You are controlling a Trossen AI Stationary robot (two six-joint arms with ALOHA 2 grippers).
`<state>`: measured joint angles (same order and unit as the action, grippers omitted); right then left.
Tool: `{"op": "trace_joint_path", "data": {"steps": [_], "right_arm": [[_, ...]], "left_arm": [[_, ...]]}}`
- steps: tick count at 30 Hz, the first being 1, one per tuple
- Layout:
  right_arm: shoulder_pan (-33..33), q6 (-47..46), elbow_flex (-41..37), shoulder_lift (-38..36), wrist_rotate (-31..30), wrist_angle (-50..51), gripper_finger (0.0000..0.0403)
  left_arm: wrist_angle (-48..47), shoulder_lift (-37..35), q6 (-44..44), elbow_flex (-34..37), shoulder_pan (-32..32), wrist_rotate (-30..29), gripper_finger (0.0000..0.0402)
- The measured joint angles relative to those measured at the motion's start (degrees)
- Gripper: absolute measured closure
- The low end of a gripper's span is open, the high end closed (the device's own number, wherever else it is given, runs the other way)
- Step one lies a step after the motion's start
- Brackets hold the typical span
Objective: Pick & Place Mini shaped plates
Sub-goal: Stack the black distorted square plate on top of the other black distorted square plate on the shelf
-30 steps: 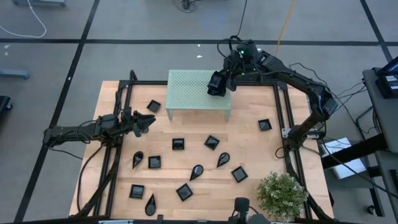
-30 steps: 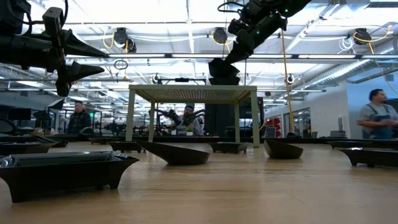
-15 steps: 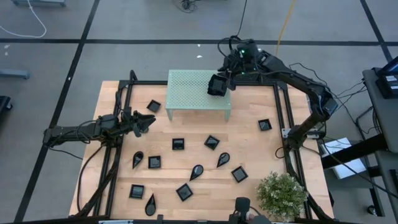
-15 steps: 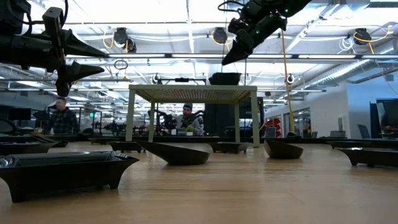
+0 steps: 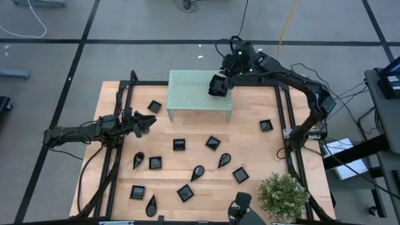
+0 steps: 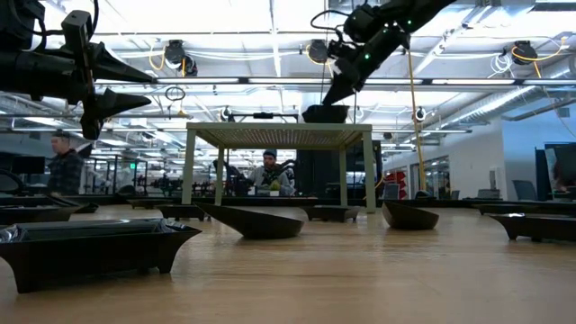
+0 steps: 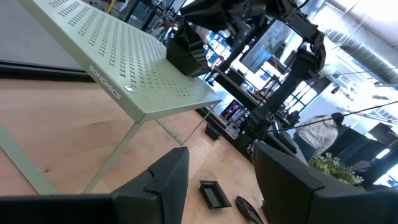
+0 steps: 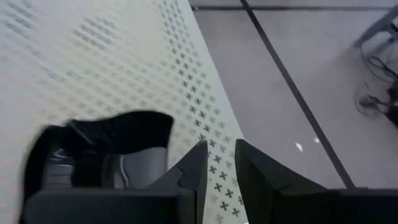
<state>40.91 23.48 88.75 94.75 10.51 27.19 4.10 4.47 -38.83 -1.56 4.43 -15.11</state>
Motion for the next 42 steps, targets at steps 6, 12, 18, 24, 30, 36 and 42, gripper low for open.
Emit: {"op": "trace_joint_path", "data": {"steps": [6,12,18,24,30,36,42], "right_arm": [[-0.89,0.63,-0.04,1.01,0.01,-0.39,0.0336],[-1.66,1.20,-0.04,1.10,0.01,-1.70,0.0336],[-1.67,0.42,-0.04,1.10,0.01,-2.57,0.0337],[-2.05,-0.28,-0.04,1.10,0.03,-2.42,0.0337],[-2.61,-0.30,-0.64,1.10,-0.01,-2.69,0.0337],[-2.96,-0.29,-2.70,1.08,-0.17,-2.55,0.0337],[-4.17,-0.22,-2.99,-0.44,-2.89,-4.35,0.0337]], "left_arm": [[0.00,0.01,0.00,0.00,0.00,0.00,0.0220],[-0.01,0.01,0.00,-0.01,0.00,0.01,0.0220],[0.00,0.00,0.00,0.00,0.00,0.00,0.0220],[0.00,0.02,0.00,-0.01,0.00,0.00,0.0220],[0.00,0.00,0.00,0.00,0.00,0.00,0.0220],[0.00,0.00,0.00,0.00,0.00,0.00,0.0220],[0.00,0.00,0.00,-0.01,0.00,0.00,0.0220]]}}
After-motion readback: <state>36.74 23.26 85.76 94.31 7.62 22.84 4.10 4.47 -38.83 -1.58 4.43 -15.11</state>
